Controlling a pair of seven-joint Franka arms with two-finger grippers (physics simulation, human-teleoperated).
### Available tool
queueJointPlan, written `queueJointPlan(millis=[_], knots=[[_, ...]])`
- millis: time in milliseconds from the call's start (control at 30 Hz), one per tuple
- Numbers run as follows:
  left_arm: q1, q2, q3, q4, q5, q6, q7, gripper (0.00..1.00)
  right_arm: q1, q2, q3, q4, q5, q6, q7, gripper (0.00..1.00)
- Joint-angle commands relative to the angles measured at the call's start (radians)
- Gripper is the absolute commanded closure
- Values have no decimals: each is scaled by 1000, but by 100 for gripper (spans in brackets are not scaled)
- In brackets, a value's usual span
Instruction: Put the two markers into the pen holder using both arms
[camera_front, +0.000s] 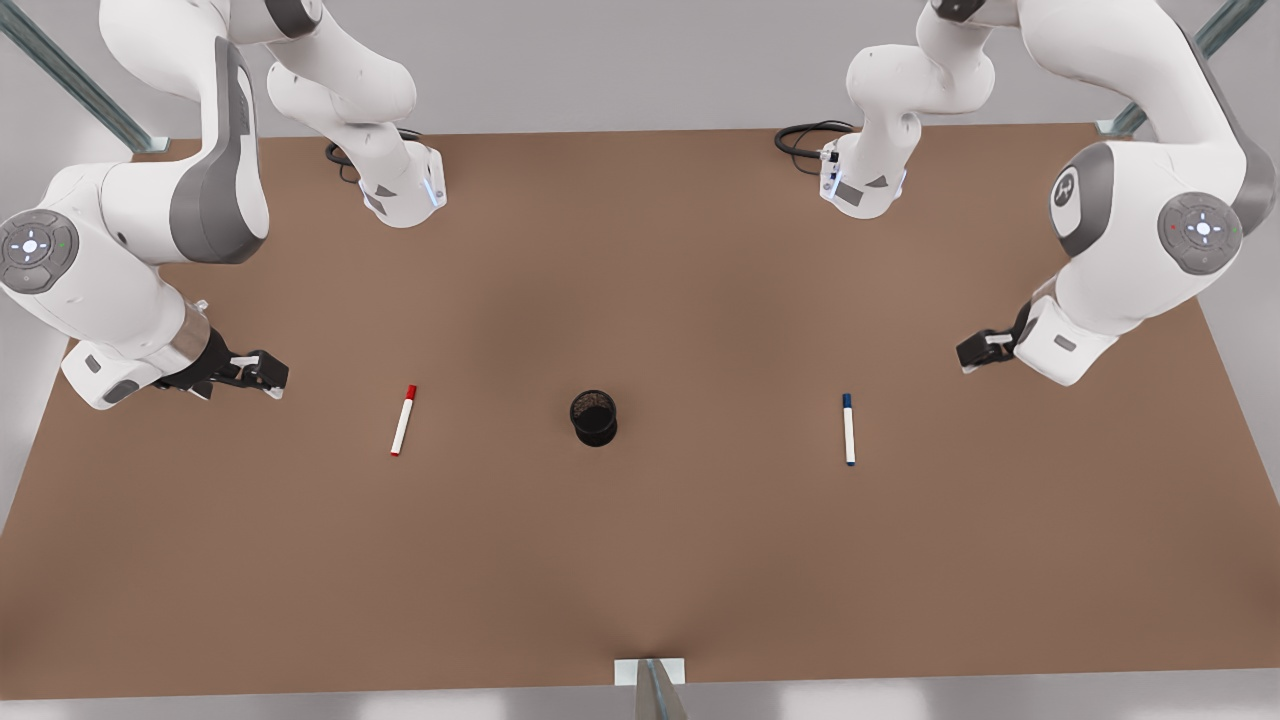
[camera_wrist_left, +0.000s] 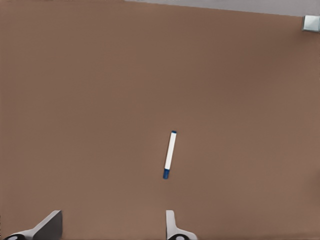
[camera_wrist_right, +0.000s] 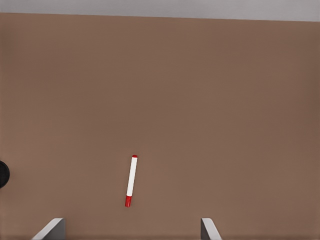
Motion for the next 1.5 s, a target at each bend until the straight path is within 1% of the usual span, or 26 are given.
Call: queueJointPlan(millis=[0,233,267,300,367,467,533,700,733,767,833,967,1067,1333,1433,1467], knots=[[0,0,0,1,4,23,252,0,0,-1,0,1,1,0,-1,0],[-2,32,1,-1,6,28,252,0,8,2,8,-1,1,12,15,0],[-2,32,0,-1,6,27,251,0,15,19,17,-1,1,29,12,0],[-1,32,0,-1,6,27,251,0,15,45,45,-1,1,50,15,0],[-2,34,1,-1,6,25,252,0,29,81,52,-1,1,79,22,0],[-2,40,1,-1,6,33,252,0,97,153,52,-11,1,142,91,0],[0,46,0,-1,4,37,252,0,98,195,57,-16,1,168,120,0],[-5,47,0,-2,4,39,251,0,77,206,57,-148,2,328,127,0],[-11,55,0,-1,4,39,252,0,66,207,57,-188,4,389,127,0],[-11,55,0,-2,4,39,252,0,46,206,57,-243,60,451,122,0],[-13,55,0,-2,4,39,252,0,31,190,58,-372,65,593,122,0],[-22,64,0,-2,4,46,252,0,3,195,62,-424,71,615,124,0],[-20,77,1,-4,4,57,252,0,-11,252,62,-418,79,610,157,0],[-19,78,0,-4,4,57,248,0,-29,327,46,-383,74,601,255,0],[-14,84,1,-6,4,60,248,0,-18,378,48,-300,-7,466,337,0],[-14,84,1,-4,4,60,249,0,-18,384,48,-300,-9,455,349,0]])
